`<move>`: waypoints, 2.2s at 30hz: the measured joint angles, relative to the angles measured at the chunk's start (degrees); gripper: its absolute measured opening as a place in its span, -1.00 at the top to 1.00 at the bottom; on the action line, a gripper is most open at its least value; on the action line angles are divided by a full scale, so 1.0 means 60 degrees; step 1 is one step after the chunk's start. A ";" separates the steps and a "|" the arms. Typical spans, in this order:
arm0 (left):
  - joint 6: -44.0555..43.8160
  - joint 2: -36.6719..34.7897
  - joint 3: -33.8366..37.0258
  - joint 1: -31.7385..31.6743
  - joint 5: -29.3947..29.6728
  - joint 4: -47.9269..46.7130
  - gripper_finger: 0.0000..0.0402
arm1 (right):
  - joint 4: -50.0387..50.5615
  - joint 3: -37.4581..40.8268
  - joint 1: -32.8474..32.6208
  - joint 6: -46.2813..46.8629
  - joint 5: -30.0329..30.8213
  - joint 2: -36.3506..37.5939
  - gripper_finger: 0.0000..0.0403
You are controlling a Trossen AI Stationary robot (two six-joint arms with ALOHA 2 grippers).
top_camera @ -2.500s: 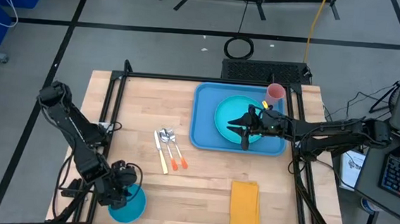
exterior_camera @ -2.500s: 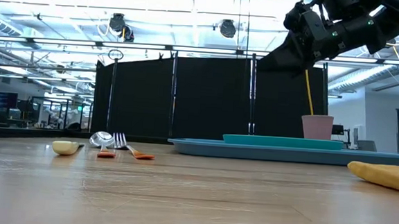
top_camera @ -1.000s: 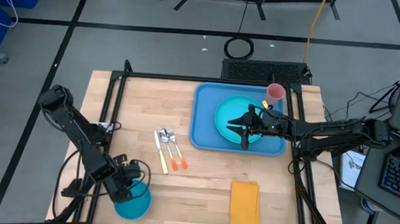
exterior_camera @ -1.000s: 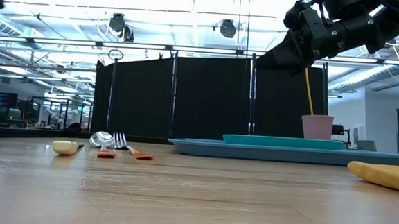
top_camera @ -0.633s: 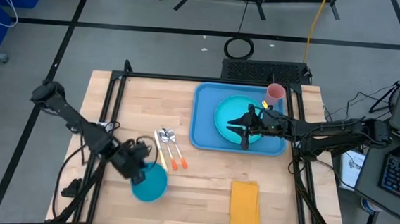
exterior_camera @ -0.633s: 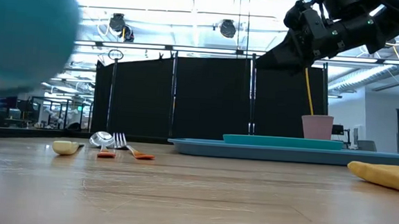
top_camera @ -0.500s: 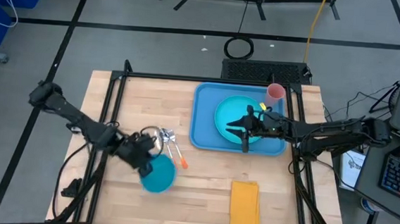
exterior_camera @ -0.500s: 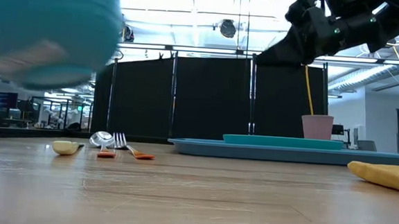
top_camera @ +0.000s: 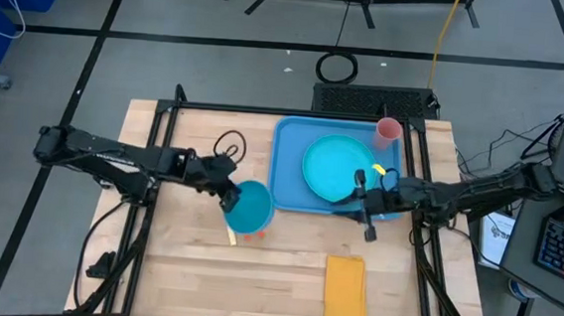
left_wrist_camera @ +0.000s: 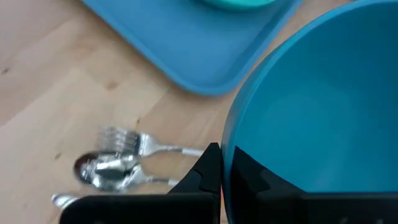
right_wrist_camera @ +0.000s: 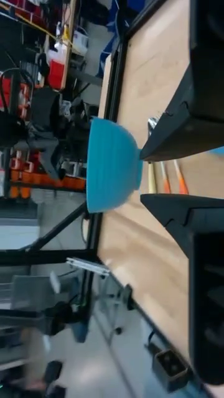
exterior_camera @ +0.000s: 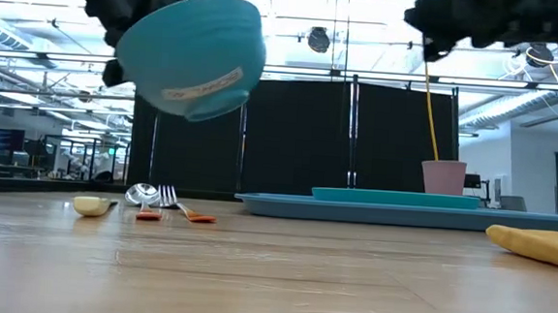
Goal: Set up tray
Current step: Put the blue bowl onto the blue tray
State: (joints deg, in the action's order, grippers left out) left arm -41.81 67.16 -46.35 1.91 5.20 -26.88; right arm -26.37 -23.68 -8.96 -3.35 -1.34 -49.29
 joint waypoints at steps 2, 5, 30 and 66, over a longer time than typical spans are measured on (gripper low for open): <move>0.0072 0.0030 0.0000 -0.0325 -0.0160 0.0311 0.96 | -0.0116 0.0299 -0.0316 0.0105 0.0214 0.0467 0.62; 0.0256 0.0018 0.0000 -0.0848 -0.0567 0.0816 0.96 | -0.0207 0.0696 -0.0836 0.0120 0.0196 0.1109 0.68; 0.1549 0.3956 -0.3410 -0.3378 -0.3415 0.1089 0.96 | -0.0560 0.1332 -0.3826 -0.0150 0.0214 0.2279 0.79; 0.3731 1.0803 -1.3468 -0.4454 -0.3404 -0.4551 0.96 | -0.0633 0.1329 -0.4512 -0.0084 -0.0038 0.2195 0.79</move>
State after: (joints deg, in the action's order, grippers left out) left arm -19.43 131.98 -127.16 -24.81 -15.23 -54.18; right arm -30.17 -15.70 -36.04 -3.86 -1.56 -36.12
